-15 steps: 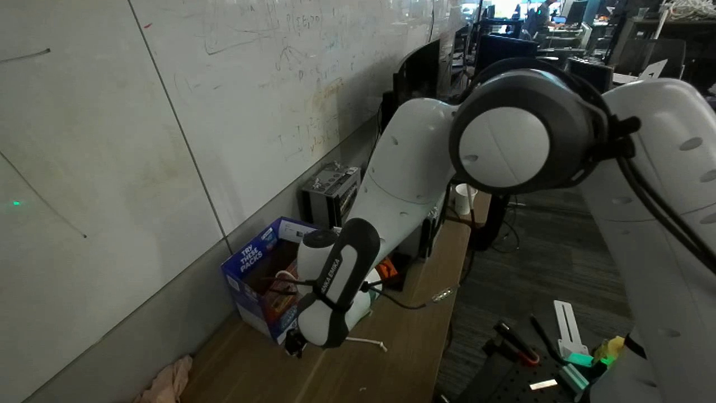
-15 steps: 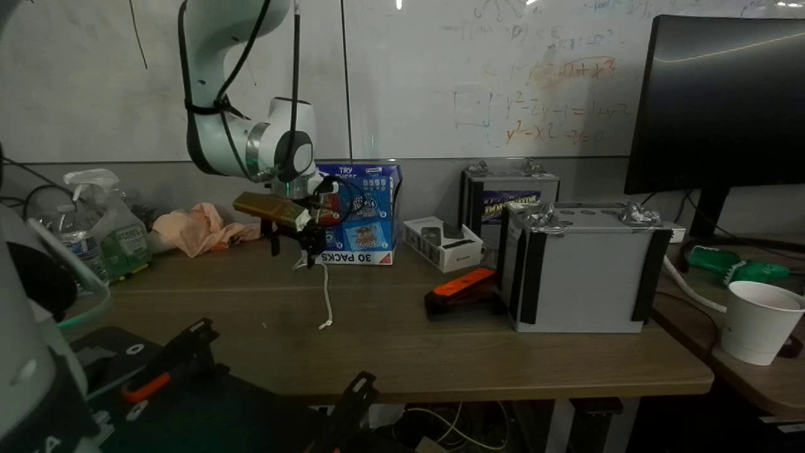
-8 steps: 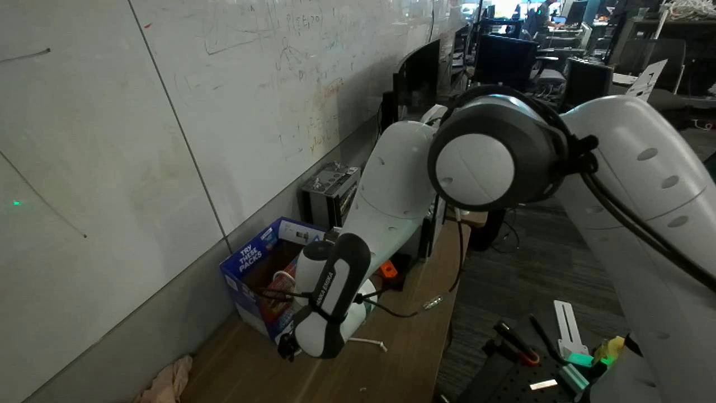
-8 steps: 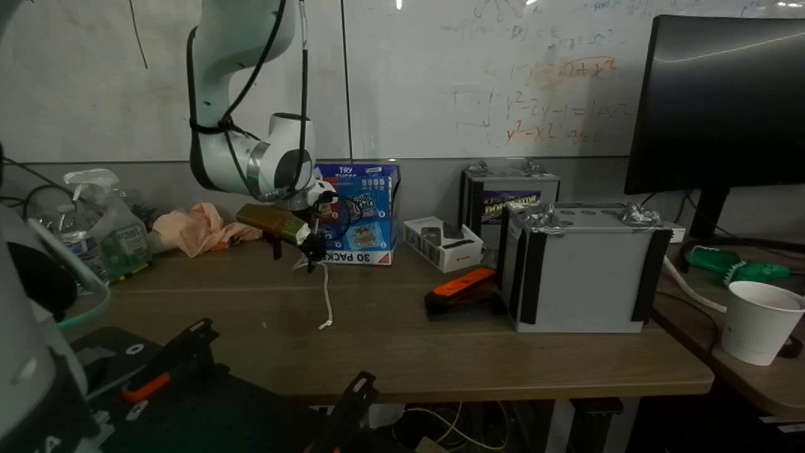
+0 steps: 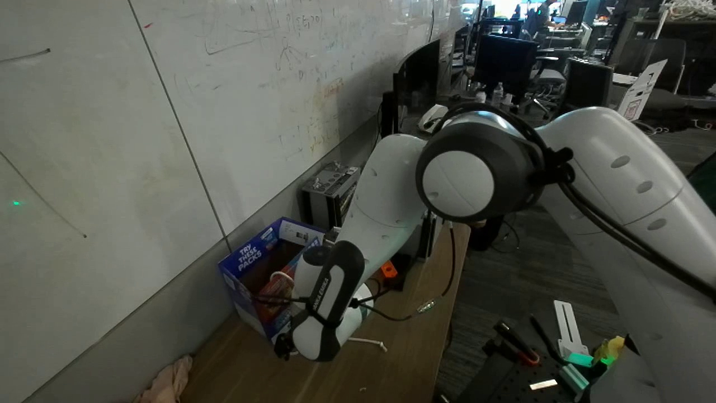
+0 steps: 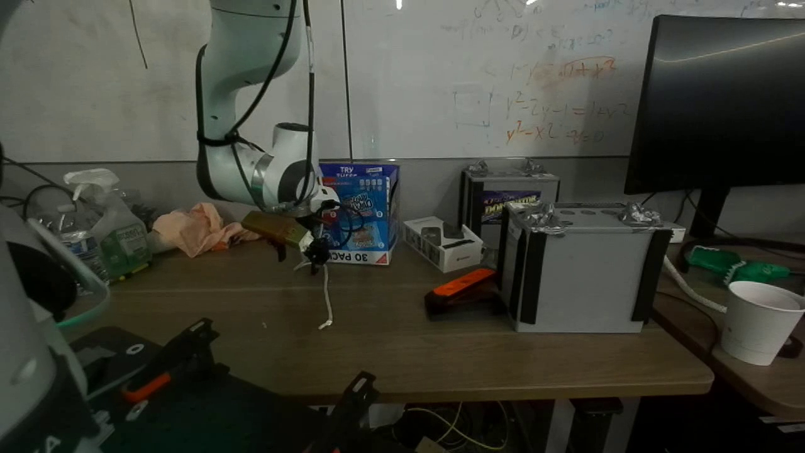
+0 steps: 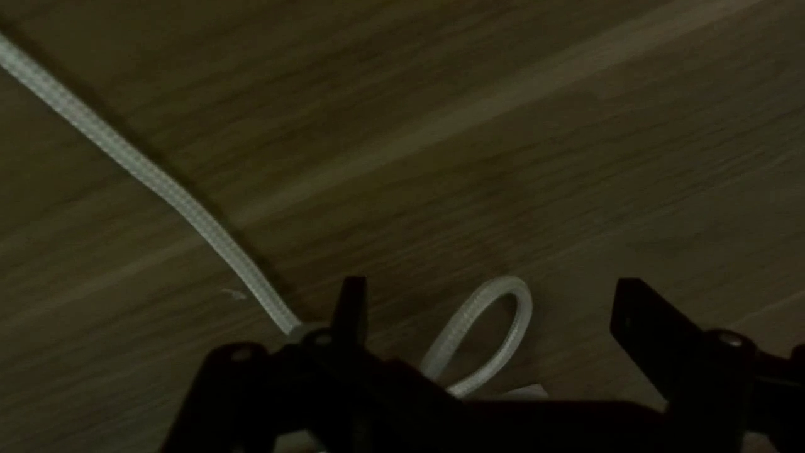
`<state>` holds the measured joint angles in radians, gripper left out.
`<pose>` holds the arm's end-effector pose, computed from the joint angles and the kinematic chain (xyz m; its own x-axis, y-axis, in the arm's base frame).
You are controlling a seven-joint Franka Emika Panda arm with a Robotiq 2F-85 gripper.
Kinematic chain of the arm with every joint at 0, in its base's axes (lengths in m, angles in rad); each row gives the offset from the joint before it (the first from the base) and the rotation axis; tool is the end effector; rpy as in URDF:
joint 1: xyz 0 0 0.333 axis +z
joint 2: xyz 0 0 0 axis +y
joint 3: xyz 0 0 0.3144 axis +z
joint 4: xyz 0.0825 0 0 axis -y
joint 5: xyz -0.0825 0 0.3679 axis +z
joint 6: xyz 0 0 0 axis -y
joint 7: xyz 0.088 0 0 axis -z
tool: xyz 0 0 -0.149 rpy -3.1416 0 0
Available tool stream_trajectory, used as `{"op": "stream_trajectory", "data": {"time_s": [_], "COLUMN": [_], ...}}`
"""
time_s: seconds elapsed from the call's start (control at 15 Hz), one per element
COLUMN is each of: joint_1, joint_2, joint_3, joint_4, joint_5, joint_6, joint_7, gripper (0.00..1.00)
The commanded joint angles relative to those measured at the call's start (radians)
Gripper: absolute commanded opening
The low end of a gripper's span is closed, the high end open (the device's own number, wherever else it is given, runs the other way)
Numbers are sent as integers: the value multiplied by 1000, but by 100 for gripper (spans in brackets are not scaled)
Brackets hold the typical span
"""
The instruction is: Put the ropes inside the blue box.
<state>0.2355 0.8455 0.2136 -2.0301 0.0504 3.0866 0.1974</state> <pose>0.5289 0.2584 0.0292 0.9808 0.0930 0.1717 0.1286 -0.9693 -0.2098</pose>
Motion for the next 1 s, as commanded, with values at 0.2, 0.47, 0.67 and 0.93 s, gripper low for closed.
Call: {"op": "stream_trajectory", "data": {"time_s": [0.2, 0.47, 0.67, 0.93], "joint_1": [7, 8, -8, -30], "joint_2": [29, 31, 31, 23], "joint_3": [-1, -5, 11, 26], "joint_4": [40, 41, 41, 37], "joint_5": [18, 17, 25, 37], "joint_6": [15, 16, 32, 87], "joint_7": [-24, -25, -24, -20], "gripper": [58, 28, 5, 0]}}
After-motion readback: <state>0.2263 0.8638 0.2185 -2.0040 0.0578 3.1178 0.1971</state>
